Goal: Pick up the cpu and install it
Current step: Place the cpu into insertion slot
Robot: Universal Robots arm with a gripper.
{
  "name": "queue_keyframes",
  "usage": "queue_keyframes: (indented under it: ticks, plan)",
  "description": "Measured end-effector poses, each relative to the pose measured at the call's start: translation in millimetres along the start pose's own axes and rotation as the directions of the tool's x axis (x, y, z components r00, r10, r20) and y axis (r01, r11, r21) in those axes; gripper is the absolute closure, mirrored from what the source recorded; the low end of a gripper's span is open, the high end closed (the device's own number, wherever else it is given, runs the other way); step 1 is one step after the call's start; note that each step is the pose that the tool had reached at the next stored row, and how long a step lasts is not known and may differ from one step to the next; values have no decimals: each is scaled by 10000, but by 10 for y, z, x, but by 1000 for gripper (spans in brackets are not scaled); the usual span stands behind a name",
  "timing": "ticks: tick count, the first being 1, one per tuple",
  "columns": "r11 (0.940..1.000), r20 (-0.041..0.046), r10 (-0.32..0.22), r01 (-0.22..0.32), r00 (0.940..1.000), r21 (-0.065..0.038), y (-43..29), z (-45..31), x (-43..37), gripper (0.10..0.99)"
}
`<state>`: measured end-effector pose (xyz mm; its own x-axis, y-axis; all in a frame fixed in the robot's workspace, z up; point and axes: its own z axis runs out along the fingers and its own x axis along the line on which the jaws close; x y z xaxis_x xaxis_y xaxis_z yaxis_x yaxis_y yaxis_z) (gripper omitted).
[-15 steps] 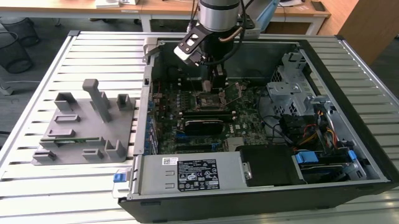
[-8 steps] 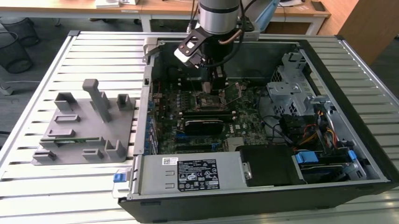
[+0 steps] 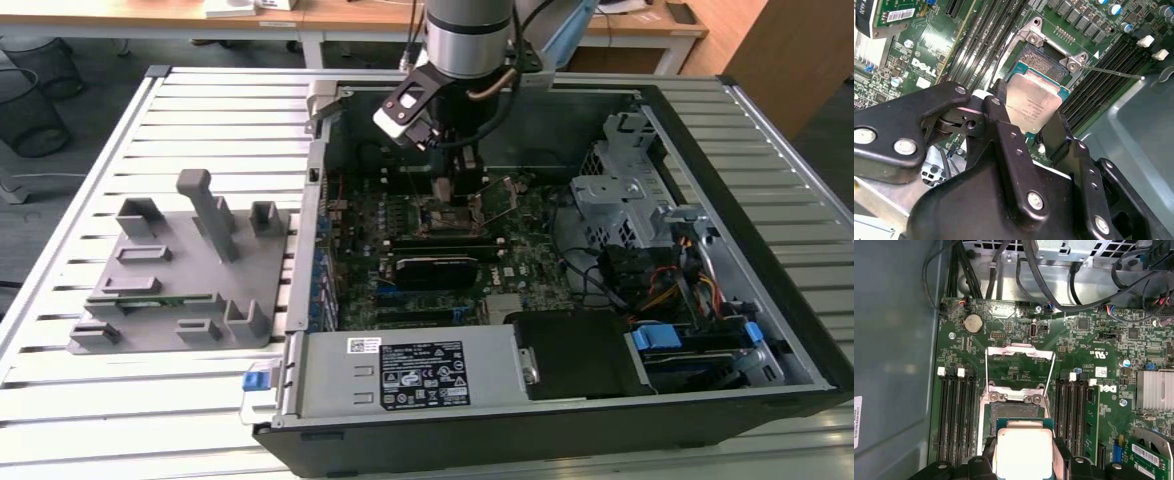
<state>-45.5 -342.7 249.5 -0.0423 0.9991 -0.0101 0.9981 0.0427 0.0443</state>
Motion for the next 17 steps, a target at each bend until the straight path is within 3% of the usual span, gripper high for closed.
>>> queue_keyframes:
  ticks: [17]
  plan:
    - [10000,-3,-1,1,10000,-1,2,162,28,561]
